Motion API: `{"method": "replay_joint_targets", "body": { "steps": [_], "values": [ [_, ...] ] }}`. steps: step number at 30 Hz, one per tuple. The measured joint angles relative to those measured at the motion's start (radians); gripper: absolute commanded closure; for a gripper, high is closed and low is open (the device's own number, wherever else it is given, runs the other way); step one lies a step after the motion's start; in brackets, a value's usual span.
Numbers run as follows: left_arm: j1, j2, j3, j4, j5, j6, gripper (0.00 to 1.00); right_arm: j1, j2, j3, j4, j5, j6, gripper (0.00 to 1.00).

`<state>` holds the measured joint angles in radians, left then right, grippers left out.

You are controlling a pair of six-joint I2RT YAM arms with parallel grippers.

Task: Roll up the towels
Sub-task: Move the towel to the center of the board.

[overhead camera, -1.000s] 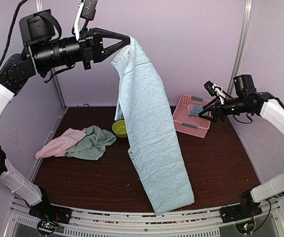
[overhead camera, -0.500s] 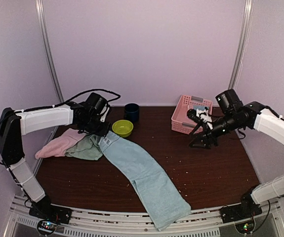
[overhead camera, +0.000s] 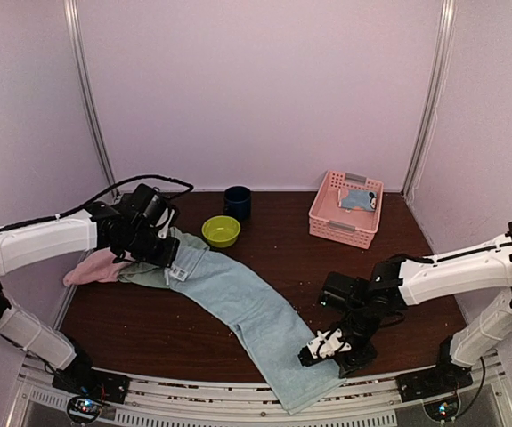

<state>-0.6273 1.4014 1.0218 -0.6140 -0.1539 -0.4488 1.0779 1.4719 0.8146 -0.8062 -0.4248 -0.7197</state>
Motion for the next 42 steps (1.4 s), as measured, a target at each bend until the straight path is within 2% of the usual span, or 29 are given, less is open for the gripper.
{"method": "replay_joint_targets", "body": {
  "steps": [7,10,11,12,18,22,23,24,25,27,36,42],
  "values": [
    [0.000,-0.005,-0.033,-0.009,0.020,-0.009,1.00,0.004,0.063,-0.001,0.070,0.100,-0.002,0.73],
    [0.000,-0.003,-0.041,-0.008,0.040,-0.008,1.00,0.004,0.069,-0.002,0.095,0.126,0.016,0.94],
    [0.000,-0.003,-0.046,-0.006,0.047,-0.007,1.00,0.004,0.071,-0.003,0.101,0.130,0.018,0.99],
    [0.000,-0.003,-0.050,-0.005,0.055,-0.007,1.00,0.004,0.072,-0.004,0.109,0.135,0.025,1.00],
    [0.000,-0.003,-0.068,0.021,0.150,-0.006,1.00,-0.057,0.068,-0.008,0.116,0.142,0.027,1.00],
    [0.000,-0.017,-0.098,0.062,0.240,-0.009,1.00,-0.315,0.062,0.009,0.108,0.170,-0.010,1.00],
    [0.000,-0.025,-0.108,0.070,0.260,-0.011,1.00,-0.401,0.062,0.030,0.102,0.176,-0.020,0.94],
    [0.000,-0.034,-0.117,0.078,0.278,-0.014,1.00,-0.471,0.062,0.053,0.101,0.189,-0.027,0.82],
    [0.000,-0.044,-0.126,0.090,0.296,-0.019,1.00,-0.523,0.062,0.075,0.101,0.196,-0.031,0.76],
    [0.000,-0.053,-0.139,0.116,0.320,-0.030,1.00,-0.593,0.048,0.110,0.114,0.206,-0.044,0.69],
    [0.000,0.052,-0.206,0.194,0.341,-0.053,0.98,-0.584,-0.209,0.025,0.048,0.060,-0.106,0.64],
    [0.000,0.066,-0.216,0.196,0.328,-0.050,0.99,-0.458,-0.285,-0.110,0.005,0.045,-0.132,0.62]
  ]
}}
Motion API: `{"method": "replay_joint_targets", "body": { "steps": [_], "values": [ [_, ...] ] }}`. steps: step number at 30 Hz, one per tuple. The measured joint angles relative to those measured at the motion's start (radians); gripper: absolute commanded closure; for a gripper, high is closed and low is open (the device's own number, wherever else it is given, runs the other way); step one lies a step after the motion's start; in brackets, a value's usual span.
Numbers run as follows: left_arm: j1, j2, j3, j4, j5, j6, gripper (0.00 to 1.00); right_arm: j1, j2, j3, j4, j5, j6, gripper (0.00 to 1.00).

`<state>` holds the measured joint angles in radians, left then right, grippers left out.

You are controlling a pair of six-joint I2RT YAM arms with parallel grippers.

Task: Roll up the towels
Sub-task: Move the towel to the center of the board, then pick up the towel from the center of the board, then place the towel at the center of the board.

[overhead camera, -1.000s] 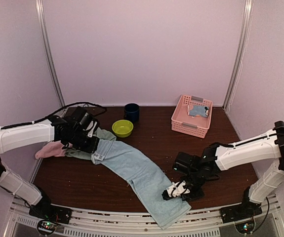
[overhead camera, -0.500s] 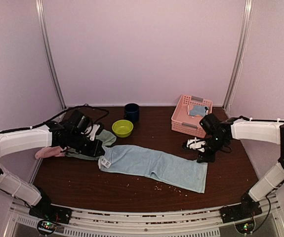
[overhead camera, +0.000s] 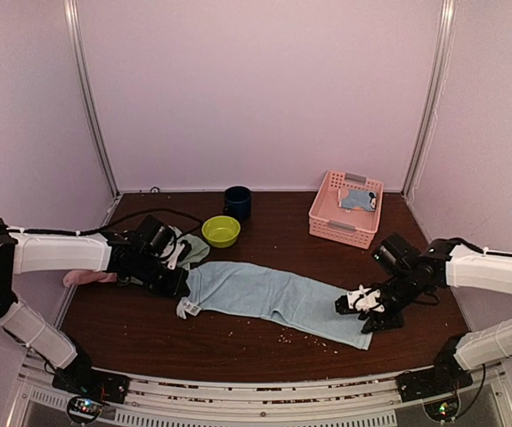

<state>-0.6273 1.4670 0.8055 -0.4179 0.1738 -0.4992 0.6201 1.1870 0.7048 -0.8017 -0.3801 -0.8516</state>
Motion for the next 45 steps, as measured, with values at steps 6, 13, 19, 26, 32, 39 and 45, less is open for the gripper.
{"method": "replay_joint_targets", "body": {
  "steps": [6,13,19,26,32,39,45],
  "values": [
    [0.000,0.031,0.001,-0.002,-0.014,0.008,0.99,0.149,0.014,-0.057,0.021,0.041,0.013,0.53],
    [0.000,0.029,0.001,-0.002,-0.022,0.008,1.00,0.216,0.081,-0.076,0.090,0.102,0.022,0.57],
    [0.000,0.021,0.000,-0.002,-0.032,0.009,1.00,0.221,0.121,-0.076,0.113,0.131,0.028,0.78],
    [0.000,0.020,0.001,-0.005,-0.048,0.023,1.00,0.221,0.120,-0.075,0.129,0.160,0.050,0.97],
    [0.000,0.006,0.057,-0.072,-0.084,0.050,1.00,0.174,0.053,0.034,0.039,0.165,0.064,0.99],
    [0.005,-0.146,0.302,-0.159,-0.187,0.095,1.00,-0.170,-0.073,0.340,0.081,0.175,0.125,1.00],
    [0.006,-0.343,0.394,-0.136,-0.196,0.132,1.00,-0.334,-0.164,0.419,0.147,0.163,0.229,1.00]
  ]
}}
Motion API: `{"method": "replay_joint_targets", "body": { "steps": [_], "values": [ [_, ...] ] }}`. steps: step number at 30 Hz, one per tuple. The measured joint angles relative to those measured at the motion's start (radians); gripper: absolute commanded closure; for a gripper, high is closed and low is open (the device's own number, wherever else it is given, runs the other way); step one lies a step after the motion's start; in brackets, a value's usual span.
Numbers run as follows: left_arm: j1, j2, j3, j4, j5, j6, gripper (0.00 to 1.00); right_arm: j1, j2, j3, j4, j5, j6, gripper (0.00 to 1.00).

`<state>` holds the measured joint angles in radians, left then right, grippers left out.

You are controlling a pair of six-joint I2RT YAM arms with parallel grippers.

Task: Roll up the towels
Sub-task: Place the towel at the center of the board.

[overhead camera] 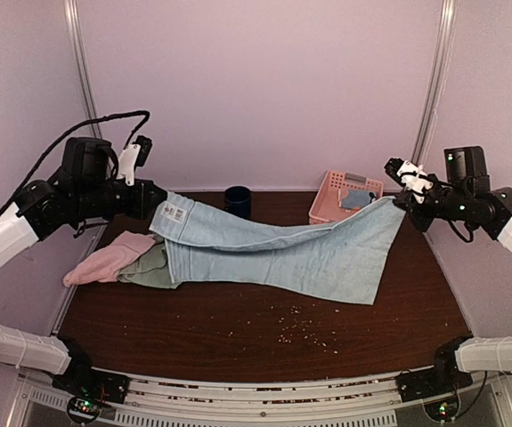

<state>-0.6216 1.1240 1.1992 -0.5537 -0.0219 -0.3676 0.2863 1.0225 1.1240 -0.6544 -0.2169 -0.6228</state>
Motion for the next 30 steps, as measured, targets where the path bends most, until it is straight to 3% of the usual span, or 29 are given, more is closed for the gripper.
{"method": "replay_joint_targets", "body": {
  "steps": [5,11,15,18,24,25,28,30],
  "values": [
    [0.001,-0.052,-0.068,-0.001,0.134,-0.013,1.00,-0.011,-0.069,-0.009,-0.070,-0.103,-0.008,0.99],
    [-0.001,-0.097,-0.259,-0.126,0.336,-0.063,1.00,-0.079,-0.135,-0.019,-0.382,-0.328,-0.181,1.00],
    [-0.001,-0.207,-0.240,-0.171,0.407,-0.097,1.00,-0.122,-0.123,0.050,-0.553,-0.439,-0.262,1.00],
    [-0.002,-0.205,-0.167,-0.169,0.423,-0.125,1.00,-0.132,-0.096,0.122,-0.587,-0.510,-0.264,1.00],
    [0.055,0.090,-0.123,-0.106,0.425,-0.151,1.00,-0.134,0.034,0.063,-0.430,-0.497,-0.137,1.00],
    [0.076,0.154,-0.123,-0.091,0.425,-0.150,0.97,-0.135,0.077,0.037,-0.388,-0.475,-0.103,1.00],
    [0.125,0.368,-0.100,-0.060,0.421,-0.126,0.70,-0.137,0.257,-0.026,-0.264,-0.401,-0.023,1.00],
    [0.138,0.468,-0.080,-0.051,0.401,-0.111,0.64,-0.138,0.355,-0.046,-0.211,-0.355,0.026,1.00]
  ]
}}
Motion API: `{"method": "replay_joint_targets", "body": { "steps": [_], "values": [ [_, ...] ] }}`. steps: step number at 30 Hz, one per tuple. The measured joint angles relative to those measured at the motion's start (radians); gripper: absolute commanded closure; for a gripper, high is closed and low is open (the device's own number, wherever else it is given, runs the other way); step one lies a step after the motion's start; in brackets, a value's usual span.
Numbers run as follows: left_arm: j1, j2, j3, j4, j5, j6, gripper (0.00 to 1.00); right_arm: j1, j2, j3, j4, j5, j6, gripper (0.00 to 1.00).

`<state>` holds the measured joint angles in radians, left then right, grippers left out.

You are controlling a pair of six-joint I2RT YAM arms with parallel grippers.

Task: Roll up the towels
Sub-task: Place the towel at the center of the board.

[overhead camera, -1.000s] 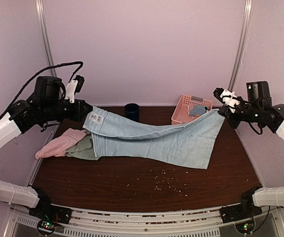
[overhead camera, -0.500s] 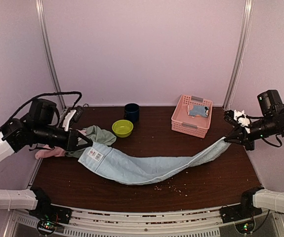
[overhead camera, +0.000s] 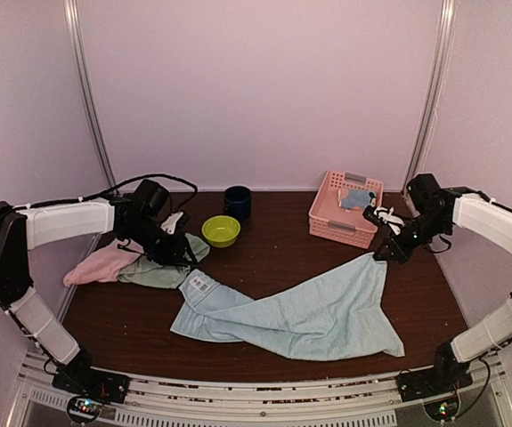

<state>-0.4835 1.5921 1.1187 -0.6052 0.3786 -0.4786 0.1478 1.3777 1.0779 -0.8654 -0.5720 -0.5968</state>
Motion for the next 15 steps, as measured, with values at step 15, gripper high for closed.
{"method": "replay_joint_targets", "body": {
  "steps": [15],
  "values": [
    [-0.001,-0.157,-0.200,0.021,-0.176,0.106,0.56,-0.004,-0.027,-0.096,0.219,0.131,0.159,1.00]
  ]
}}
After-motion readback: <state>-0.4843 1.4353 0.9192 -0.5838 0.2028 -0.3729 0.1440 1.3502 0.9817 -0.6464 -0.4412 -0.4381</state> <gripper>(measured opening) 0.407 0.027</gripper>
